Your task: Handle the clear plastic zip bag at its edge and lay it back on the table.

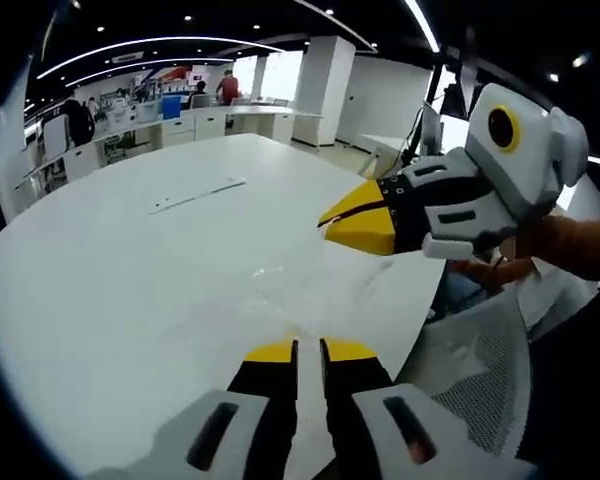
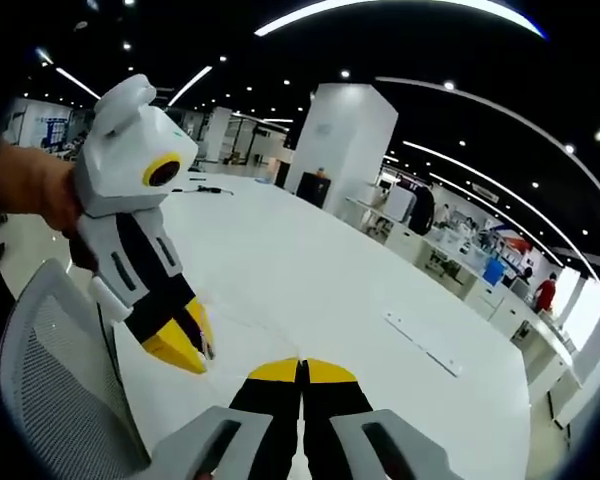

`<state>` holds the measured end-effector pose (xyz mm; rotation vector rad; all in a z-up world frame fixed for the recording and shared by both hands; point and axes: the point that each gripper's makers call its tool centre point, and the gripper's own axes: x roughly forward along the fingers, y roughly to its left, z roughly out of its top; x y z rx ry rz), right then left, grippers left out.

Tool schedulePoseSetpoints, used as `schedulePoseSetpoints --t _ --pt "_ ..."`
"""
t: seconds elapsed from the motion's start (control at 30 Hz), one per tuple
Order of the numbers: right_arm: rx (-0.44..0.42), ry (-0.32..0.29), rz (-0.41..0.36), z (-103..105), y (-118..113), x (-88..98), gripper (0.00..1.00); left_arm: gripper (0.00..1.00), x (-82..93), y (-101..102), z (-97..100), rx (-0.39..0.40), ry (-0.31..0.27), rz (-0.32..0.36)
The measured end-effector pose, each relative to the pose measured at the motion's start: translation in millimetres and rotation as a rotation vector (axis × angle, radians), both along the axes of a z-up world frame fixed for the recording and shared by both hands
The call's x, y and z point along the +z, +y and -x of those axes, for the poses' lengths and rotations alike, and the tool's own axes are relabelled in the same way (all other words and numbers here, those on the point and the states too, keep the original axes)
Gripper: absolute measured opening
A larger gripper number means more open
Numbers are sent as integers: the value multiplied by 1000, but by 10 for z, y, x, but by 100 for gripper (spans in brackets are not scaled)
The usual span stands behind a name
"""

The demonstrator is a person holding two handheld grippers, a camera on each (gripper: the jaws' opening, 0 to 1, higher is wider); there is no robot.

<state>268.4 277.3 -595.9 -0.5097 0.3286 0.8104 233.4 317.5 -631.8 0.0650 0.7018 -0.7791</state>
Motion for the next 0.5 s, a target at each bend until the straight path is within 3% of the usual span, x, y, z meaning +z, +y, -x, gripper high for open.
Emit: schedulePoseSetpoints --t 0.5 --pt "34 28 53 5 6 -198 0 11 88 209 68 34 -31 -6"
